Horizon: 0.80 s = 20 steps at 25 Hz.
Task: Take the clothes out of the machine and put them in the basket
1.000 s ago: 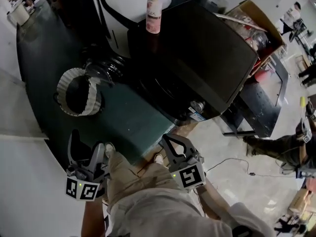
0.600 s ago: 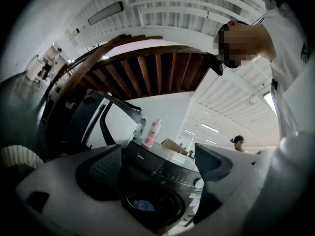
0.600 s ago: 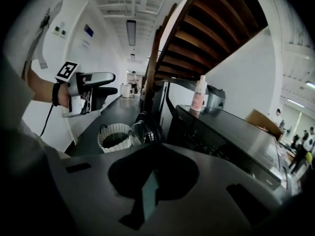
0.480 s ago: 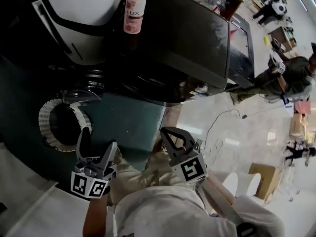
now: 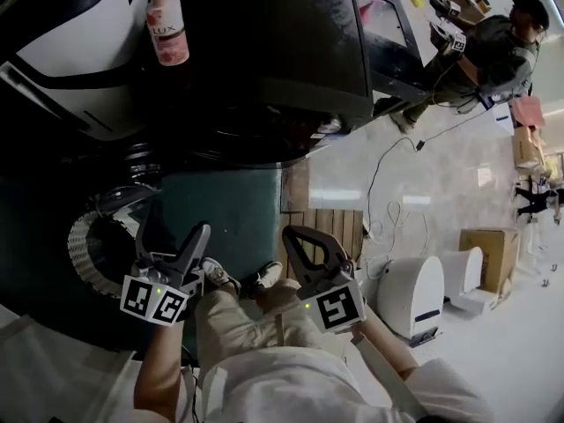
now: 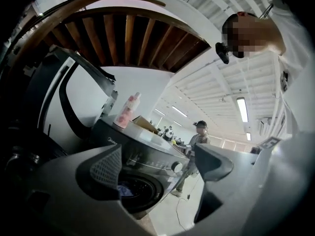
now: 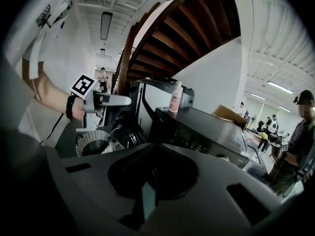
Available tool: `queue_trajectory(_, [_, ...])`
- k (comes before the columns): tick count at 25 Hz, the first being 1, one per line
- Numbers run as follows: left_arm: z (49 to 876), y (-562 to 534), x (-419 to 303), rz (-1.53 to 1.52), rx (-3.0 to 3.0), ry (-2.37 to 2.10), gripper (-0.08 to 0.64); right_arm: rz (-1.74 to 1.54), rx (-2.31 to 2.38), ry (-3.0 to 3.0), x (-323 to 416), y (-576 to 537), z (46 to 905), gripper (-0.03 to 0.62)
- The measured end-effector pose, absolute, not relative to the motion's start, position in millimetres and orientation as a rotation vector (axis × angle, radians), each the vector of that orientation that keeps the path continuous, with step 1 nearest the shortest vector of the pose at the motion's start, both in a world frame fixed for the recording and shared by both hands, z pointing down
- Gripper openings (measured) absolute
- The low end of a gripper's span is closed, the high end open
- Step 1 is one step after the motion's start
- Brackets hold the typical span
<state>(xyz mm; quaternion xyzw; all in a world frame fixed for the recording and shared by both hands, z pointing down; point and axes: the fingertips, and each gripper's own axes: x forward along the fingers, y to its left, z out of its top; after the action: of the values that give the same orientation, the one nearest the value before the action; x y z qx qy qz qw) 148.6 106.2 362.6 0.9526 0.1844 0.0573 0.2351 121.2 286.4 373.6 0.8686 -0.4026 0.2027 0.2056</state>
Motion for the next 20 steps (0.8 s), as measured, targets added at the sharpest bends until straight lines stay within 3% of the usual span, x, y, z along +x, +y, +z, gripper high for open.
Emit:
queue_trajectory(6, [436,169,199,0.283,2.652,0.646,0.448,0.551,2.504,-1.018,136,333,406,0.011])
queue_trajectory(20, [658,201,278,0.205,2.678,0.861,0.448,0.317,2.527,-0.92,218,314,604,0.011])
